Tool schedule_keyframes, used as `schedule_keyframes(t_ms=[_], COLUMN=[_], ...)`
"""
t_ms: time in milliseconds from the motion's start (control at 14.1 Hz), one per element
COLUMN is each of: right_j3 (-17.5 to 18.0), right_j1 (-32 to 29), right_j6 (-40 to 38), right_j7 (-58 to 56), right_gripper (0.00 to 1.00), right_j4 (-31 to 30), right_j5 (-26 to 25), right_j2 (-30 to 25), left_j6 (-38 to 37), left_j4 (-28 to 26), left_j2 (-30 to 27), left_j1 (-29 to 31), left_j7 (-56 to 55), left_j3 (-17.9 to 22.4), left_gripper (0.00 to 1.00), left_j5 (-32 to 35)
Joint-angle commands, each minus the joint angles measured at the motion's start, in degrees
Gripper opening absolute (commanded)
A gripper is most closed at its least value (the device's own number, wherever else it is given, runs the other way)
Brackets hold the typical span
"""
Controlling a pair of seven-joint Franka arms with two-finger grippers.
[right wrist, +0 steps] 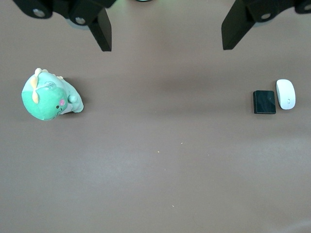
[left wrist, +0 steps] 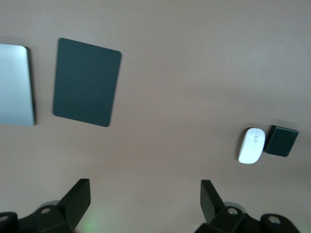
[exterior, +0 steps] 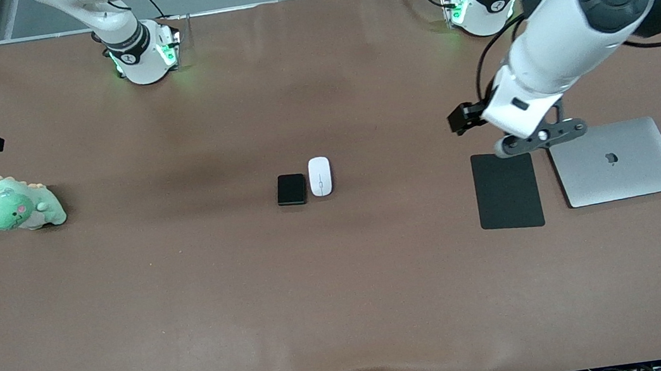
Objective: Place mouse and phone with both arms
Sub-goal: 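Reach the left gripper over to the white mouse beside the phone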
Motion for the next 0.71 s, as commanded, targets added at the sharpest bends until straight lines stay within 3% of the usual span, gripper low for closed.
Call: schedule_keyframes(t_ms=[0, 640], right_j3=[0.7, 0.8], right_j1=[-1.0, -0.8], right_j6=[-0.4, -0.4], right_j7=[-0.2, -0.2], right_gripper=[1.00, 1.00], right_j4=[1.2, 1.4], right_j5=[0.0, 0.2], right_j2=[0.5, 2.4], left_j6=[2.1, 8.9], left_j4=[1.0, 0.9], left_j2=[2.3, 10.5], left_j1=[-3.2, -12.2], left_j7=[-4.9, -17.6], left_j3=[0.3, 0.3], left_gripper=[1.00, 1.00], left_j5=[0.1, 4.5])
